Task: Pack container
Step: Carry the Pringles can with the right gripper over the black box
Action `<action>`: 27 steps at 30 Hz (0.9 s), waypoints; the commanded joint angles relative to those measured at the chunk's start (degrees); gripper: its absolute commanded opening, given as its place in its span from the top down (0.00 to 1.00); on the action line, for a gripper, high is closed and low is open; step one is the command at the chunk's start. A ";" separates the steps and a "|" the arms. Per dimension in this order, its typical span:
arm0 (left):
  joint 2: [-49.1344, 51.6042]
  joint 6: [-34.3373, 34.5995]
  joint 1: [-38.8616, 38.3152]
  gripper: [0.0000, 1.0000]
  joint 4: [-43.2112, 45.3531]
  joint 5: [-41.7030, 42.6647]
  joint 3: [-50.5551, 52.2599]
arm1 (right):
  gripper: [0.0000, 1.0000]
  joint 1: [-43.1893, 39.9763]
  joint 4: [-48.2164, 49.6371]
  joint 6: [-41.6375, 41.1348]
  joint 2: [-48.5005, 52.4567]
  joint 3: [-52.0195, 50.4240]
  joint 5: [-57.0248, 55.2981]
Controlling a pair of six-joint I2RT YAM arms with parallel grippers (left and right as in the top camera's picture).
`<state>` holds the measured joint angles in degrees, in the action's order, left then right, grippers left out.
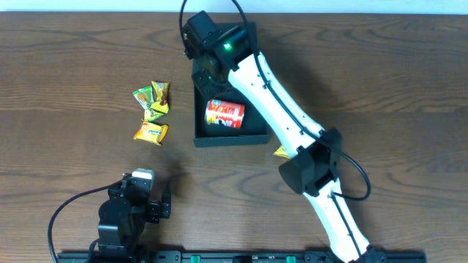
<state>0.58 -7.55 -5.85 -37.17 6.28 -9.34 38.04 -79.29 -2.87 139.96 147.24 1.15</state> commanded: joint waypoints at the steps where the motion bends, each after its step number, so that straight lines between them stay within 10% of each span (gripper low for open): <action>1: -0.37 -0.35 -0.17 0.05 -0.11 0.74 0.26 | 0.98 -0.15 3.17 3.54 -0.87 -3.76 3.80; 27: -0.37 -0.35 -0.17 0.04 -0.11 0.74 0.26 | 0.98 2.67 14.71 5.05 -0.90 -16.24 5.14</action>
<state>0.58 -7.55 -5.85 -37.19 6.26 -9.34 40.16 -63.53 1.61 139.31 129.80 7.79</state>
